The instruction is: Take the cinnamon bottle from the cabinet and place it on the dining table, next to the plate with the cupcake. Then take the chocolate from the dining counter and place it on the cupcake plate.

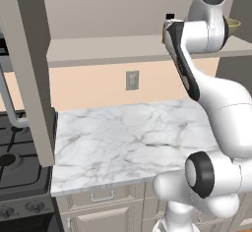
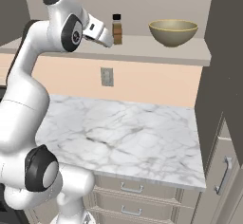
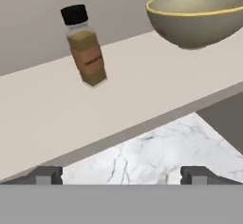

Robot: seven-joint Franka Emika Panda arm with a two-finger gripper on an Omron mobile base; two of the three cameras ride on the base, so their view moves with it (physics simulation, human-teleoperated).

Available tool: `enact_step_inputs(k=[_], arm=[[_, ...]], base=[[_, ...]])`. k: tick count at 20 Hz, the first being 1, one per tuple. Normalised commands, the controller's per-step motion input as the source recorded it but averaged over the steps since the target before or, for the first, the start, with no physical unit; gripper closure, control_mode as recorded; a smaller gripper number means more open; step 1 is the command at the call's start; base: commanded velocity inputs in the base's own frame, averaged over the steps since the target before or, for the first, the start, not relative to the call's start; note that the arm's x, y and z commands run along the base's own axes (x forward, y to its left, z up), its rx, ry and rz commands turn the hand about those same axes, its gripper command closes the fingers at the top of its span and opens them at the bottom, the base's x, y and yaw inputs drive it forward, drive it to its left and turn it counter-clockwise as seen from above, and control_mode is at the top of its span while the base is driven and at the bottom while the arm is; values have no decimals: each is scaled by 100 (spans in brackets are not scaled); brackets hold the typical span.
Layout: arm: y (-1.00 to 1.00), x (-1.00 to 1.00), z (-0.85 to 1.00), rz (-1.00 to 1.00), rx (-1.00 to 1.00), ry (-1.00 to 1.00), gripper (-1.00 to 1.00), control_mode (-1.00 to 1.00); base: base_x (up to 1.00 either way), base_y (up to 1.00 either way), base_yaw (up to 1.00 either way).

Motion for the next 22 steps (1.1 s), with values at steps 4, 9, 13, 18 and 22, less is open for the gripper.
enact_step_inputs(k=[4, 9, 13, 18, 22], arm=[[5, 66, -3, 5, -4, -5, -100, -100], [2, 53, -11, 11, -7, 6, -100, -100], [-1, 58, -5, 19, -1, -1, -100, -100], [-6, 47, -3, 11, 0, -4, -100, -100], [-12, 44, 0, 2, 0, 0, -100, -100]], base=[[0, 0, 0], [0, 0, 0], [0, 0, 0], [0, 0, 0], [0, 0, 0]])
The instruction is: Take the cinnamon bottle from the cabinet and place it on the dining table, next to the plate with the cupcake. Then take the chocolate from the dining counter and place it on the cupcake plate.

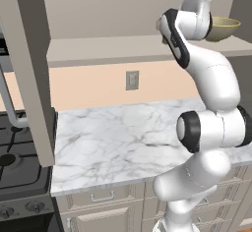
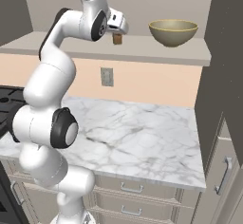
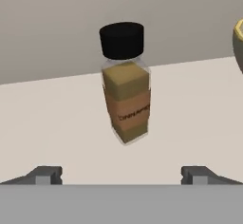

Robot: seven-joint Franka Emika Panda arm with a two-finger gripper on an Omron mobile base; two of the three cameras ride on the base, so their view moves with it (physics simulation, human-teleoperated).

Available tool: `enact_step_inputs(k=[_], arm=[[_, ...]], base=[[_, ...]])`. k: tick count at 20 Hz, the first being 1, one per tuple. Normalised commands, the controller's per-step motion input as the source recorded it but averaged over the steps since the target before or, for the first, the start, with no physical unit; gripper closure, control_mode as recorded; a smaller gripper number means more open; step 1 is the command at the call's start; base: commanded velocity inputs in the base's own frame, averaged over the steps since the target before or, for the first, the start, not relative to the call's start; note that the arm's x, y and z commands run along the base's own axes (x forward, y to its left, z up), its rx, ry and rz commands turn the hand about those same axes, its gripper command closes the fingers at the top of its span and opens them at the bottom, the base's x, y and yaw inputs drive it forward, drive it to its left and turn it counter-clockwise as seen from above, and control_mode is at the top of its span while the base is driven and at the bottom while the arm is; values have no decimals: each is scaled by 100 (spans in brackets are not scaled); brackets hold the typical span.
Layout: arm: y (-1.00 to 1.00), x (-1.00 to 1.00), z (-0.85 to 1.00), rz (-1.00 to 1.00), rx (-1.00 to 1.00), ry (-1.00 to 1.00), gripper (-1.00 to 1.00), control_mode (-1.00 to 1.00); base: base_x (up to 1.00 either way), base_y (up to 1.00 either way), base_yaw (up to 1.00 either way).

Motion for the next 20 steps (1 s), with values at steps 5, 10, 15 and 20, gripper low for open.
enact_step_inputs(k=[5, 10, 15, 20], arm=[[-8, 46, 0, 0, 0, -8, -100, -100], [0, 48, 0, 0, 0, -4, -100, -100], [0, 37, 0, 0, 0, -1, -100, -100], [0, 28, 0, 0, 0, 0, -100, -100]], base=[[0, 0, 0], [0, 0, 0], [0, 0, 0], [0, 0, 0]])
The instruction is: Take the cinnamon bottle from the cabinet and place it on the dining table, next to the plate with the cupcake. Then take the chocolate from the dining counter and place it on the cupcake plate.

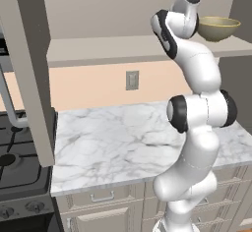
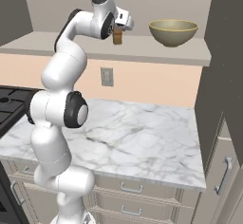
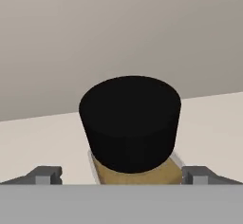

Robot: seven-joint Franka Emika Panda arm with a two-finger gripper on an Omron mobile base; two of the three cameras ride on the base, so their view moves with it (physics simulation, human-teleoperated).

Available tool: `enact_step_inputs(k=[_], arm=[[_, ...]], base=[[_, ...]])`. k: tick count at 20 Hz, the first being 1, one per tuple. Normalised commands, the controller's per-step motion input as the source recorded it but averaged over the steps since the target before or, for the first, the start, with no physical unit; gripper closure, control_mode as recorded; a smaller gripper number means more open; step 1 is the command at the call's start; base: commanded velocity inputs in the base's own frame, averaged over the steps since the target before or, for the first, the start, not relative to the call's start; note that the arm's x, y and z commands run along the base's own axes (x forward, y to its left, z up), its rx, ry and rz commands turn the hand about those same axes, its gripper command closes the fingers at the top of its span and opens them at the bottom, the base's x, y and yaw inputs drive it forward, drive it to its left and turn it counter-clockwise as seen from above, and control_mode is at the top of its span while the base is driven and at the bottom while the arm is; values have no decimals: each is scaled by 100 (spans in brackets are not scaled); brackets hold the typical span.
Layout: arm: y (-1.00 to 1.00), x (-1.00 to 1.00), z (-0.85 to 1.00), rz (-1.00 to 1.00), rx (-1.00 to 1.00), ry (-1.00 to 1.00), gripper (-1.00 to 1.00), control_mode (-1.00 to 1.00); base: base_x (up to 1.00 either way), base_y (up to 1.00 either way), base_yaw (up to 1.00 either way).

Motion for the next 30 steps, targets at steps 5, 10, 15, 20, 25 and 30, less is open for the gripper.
enact_step_inputs(k=[5, 10, 15, 20, 25, 30], arm=[[-1, 17, 0, 0, 0, 0, 100, -100], [-2, 10, -1, 0, 0, 0, 100, -100], [-1, 3, -14, 1, 0, -1, 100, -100], [7, -61, -15, 4, -2, -15, 100, -100], [27, -100, -13, 6, -1, -20, 100, -100], [0, -100, 0, 21, 1, -2, 100, -100]], base=[[0, 0, 0], [0, 0, 0], [0, 0, 0], [0, 0, 0], [0, 0, 0], [0, 0, 0]])
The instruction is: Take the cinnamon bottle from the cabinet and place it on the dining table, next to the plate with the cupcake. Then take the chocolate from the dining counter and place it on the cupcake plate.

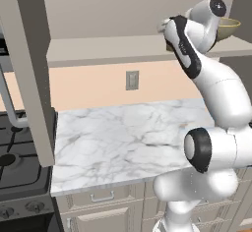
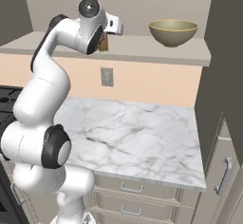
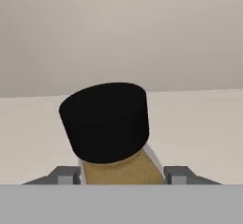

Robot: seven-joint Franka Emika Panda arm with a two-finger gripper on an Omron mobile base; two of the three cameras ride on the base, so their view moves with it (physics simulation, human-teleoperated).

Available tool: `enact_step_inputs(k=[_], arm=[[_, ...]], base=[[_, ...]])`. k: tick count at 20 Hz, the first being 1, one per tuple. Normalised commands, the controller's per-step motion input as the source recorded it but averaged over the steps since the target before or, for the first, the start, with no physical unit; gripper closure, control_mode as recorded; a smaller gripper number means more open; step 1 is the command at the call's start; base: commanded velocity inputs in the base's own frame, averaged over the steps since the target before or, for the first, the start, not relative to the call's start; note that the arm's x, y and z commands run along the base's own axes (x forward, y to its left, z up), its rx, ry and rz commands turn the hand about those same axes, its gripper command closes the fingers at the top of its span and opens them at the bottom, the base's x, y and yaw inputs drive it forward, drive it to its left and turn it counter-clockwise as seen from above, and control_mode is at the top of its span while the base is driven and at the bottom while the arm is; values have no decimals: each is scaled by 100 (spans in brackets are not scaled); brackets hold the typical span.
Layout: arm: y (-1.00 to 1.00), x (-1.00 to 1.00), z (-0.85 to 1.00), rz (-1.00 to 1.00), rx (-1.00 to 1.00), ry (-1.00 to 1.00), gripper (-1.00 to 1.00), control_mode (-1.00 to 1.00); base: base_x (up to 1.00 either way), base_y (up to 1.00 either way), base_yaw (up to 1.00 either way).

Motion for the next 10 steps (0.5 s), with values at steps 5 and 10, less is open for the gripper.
enact_step_inputs(k=[5, 10], arm=[[0, -100, 9, 23, 4, 0, 100, -100], [-4, -100, 25, 14, 10, -1, 100, -100]], base=[[0, 0, 0], [0, 0, 0]])
